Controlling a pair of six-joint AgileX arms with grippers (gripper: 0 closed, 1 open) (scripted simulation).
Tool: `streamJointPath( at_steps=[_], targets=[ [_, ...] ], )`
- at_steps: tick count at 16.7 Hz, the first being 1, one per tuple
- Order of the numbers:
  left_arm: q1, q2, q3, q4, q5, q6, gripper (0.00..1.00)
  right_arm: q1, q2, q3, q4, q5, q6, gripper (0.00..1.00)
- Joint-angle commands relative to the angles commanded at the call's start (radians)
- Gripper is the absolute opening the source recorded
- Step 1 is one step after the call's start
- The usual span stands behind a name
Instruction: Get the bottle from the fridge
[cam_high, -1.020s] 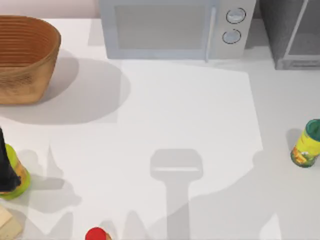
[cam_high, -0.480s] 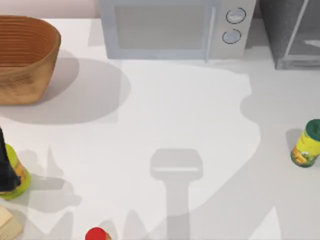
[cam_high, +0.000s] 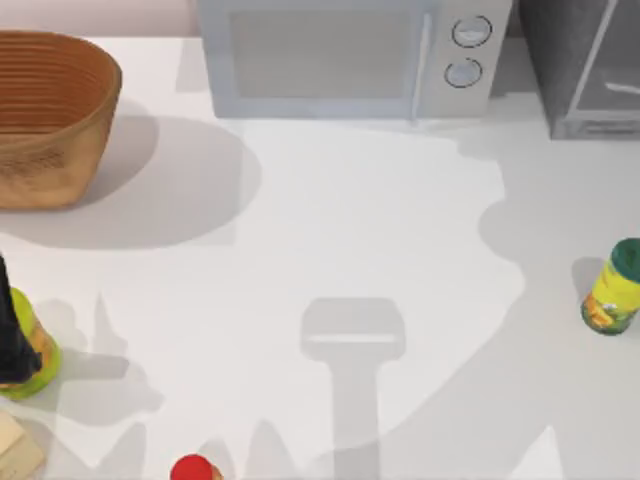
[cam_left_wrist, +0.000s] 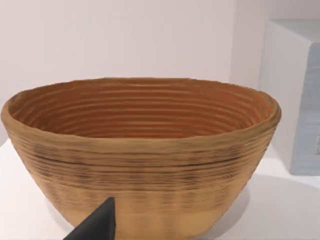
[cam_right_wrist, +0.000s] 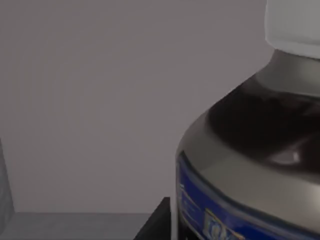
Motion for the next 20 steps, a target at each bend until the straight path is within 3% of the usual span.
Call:
streamJointPath(
  at_steps=[8,16,20],
  targets=[
    [0.0,0.0,0.0,0.0,0.0,0.0,1.0,-0.052,-0.223,-0.362,0.132,-0.052,0.001,0.0],
    [0.0,0.0,0.0,0.0,0.0,0.0,1.0,-0.051,-0.251,-0.4,0.141,-0.056,0.003,0.0],
    [0.0,0.0,0.0,0.0,0.0,0.0,1.0,-0.022,-0.382,-0.462,0.077,-0.035,-0.002,0.0]
  ],
)
